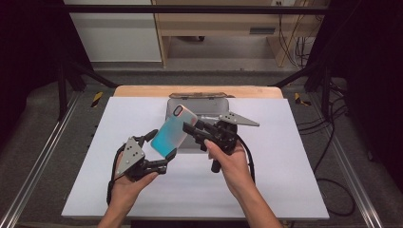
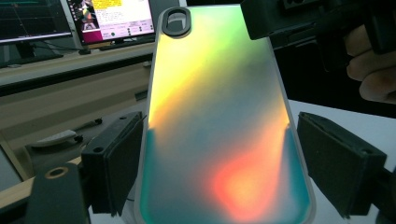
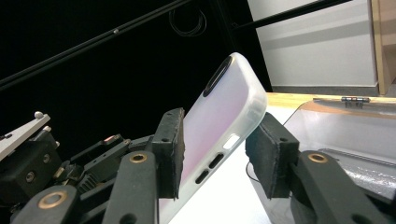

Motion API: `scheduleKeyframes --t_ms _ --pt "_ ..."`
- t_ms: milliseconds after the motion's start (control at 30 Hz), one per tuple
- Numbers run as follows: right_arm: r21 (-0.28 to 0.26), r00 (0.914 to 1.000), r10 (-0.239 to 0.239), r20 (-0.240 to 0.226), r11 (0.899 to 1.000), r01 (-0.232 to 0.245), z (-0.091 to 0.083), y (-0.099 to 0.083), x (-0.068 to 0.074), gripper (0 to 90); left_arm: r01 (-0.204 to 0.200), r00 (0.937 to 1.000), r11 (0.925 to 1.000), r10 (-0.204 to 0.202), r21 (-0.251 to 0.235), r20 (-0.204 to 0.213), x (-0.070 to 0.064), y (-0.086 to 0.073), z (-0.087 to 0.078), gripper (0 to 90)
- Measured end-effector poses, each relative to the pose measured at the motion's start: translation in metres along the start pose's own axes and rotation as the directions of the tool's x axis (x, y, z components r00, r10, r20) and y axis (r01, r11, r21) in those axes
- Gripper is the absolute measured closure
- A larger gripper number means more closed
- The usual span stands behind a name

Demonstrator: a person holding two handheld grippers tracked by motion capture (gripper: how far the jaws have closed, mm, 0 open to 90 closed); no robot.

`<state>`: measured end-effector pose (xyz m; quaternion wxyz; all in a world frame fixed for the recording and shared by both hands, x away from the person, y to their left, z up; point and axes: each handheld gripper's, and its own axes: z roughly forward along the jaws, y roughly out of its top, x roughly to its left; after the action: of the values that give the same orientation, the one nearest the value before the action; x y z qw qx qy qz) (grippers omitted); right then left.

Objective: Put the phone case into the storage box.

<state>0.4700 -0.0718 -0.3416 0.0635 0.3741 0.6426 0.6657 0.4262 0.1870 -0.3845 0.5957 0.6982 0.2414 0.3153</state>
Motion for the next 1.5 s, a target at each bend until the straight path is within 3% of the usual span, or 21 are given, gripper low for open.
scheduleKeyframes --t_ms 633,1000,1500 --pt "0.008 0.9998 -0.005 0.017 1.0 0.005 0.002 -0.001 0.0 72.5 0.001 0.9998 0.9977 -0.002 0.067 0.021 0.001 -0.012 0.01 17.2" --pt "0.02 0.9998 -0.015 0.01 1.0 0.015 0.003 -0.002 0.001 75.5 0.001 0.9995 0.9966 -0.003 0.082 0.031 0.003 -0.015 0.013 17.3" --pt "0.03 0.9979 -0.059 -0.025 0.998 0.06 0.007 -0.003 0.016 80.8 -0.005 0.9992 0.9956 0.001 0.093 0.041 0.006 -0.019 0.013 17.3"
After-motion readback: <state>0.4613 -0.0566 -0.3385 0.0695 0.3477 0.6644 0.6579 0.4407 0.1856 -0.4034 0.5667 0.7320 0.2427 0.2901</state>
